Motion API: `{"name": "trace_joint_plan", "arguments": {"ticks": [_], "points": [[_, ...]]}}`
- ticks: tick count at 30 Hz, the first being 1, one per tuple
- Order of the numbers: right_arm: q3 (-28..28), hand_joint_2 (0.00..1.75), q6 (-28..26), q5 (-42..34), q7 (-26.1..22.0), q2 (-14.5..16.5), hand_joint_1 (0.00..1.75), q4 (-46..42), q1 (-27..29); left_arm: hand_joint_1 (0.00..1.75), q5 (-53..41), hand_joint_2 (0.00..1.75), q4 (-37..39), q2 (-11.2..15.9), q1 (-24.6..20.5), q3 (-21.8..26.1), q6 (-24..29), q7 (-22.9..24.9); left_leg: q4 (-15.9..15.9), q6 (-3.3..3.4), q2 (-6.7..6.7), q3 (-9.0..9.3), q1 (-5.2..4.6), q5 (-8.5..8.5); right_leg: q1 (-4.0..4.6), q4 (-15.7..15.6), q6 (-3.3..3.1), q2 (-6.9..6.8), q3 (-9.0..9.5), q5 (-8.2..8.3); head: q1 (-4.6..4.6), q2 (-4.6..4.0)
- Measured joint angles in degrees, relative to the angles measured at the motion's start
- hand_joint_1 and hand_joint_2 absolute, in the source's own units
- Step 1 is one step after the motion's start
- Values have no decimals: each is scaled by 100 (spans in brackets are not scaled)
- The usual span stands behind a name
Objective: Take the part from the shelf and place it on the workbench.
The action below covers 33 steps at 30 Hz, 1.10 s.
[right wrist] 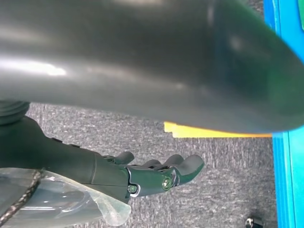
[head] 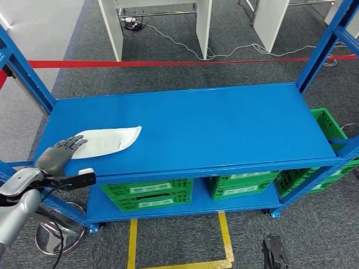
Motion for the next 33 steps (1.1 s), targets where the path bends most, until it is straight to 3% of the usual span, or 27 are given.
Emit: {"name": "trace_joint_plan", "arguments": {"ticks": [2,5,6,7,8,11,13,17,19,21,22,23,24,26,27,28,31,33], "points": [[1,0,3,9,-2,-1,0,0,-5,0,-17,175,6,-10,-8,5,31,-14,-71,44,12,38,28,42,1,119,55,-1,-63,-99,10,-1],[3,0,11,38,-2,-1,0,0,4,0,-90,175,37,-54,-12,7,161,-45,-104,92,25,32,39,70,-5,1083,119,-4,-519,-594,22,-1],[2,0,11,49,0,-1,0,0,12,0,-120,175,55,-74,-11,8,220,-49,-103,93,24,23,38,73,-8,1408,136,-4,-673,-709,19,-1],[2,0,11,60,1,-1,0,0,19,0,-151,175,77,-91,-13,9,275,-48,-101,93,22,18,39,76,-11,1555,149,-5,-737,-723,21,-1],[2,0,11,72,2,-1,0,0,23,0,-179,175,103,-104,-20,13,317,-48,-96,91,19,17,41,78,-18,1482,159,-8,-693,-633,22,-2],[2,0,11,105,4,-2,0,1,10,0,-225,175,215,-111,-105,38,360,-96,-25,31,2,-3,42,52,-44,432,160,-18,-118,-190,23,-1],[2,0,13,127,12,-1,0,2,4,0,-245,175,313,-102,-208,59,370,-166,39,-43,-13,-46,26,37,-39,70,94,-7,87,-133,15,-1],[2,0,28,163,16,0,0,2,16,0,-281,175,537,-91,-407,92,473,-269,141,-150,-15,-101,41,-28,-38,63,-70,10,79,-101,-2,-1],[2,0,43,177,14,-1,0,2,17,0,-309,175,651,-102,-499,95,592,-296,634,-205,-6,-310,55,-322,-48,55,-116,10,79,-91,-22,-1],[2,0,54,189,13,-2,0,2,28,0,-339,175,769,-121,-543,93,697,-305,1403,-236,-2,-650,65,-652,-42,55,-137,12,78,-96,-31,-1],[2,0,58,195,12,-2,0,2,38,0,-349,175,820,-133,-546,93,729,-307,1643,-235,-2,-762,67,-707,-37,56,-141,15,79,-98,-32,-1],[2,0,63,201,10,-3,0,2,44,0,-353,175,862,-143,-549,92,754,-311,1674,-223,-2,-782,67,-652,-32,57,-142,19,81,-99,-33,-1],[2,0,68,208,5,-3,0,2,48,0,-353,175,896,-149,-558,93,776,-323,1478,-200,-2,-699,65,-495,-26,57,-141,24,85,-101,-32,-1],[2,0,78,222,-12,2,0,2,42,0,-349,175,956,-154,-605,97,834,-366,713,-117,-2,-351,47,-100,-10,56,-133,32,94,-105,-29,-1],[2,0,82,229,-23,7,0,3,37,0,-344,175,989,-157,-637,100,862,-399,379,-76,-1,-202,31,17,-2,54,-118,36,90,-105,-30,-1],[2,0,85,233,-31,11,0,3,34,0,-339,175,1021,-160,-668,102,887,-432,168,-43,0,-113,14,62,2,52,-96,36,78,-102,-30,-1],[2,0,90,252,-47,13,0,3,34,0,-319,175,1108,-185,-708,104,934,-524,27,-2,2,-76,6,47,-6,27,3,28,47,-98,-27,0],[3,0,91,258,-57,6,0,3,27,0,-311,175,1148,-214,-721,104,950,-552,-49,36,10,-36,36,78,-1,182,64,20,-39,-216,-19,-1]]}}
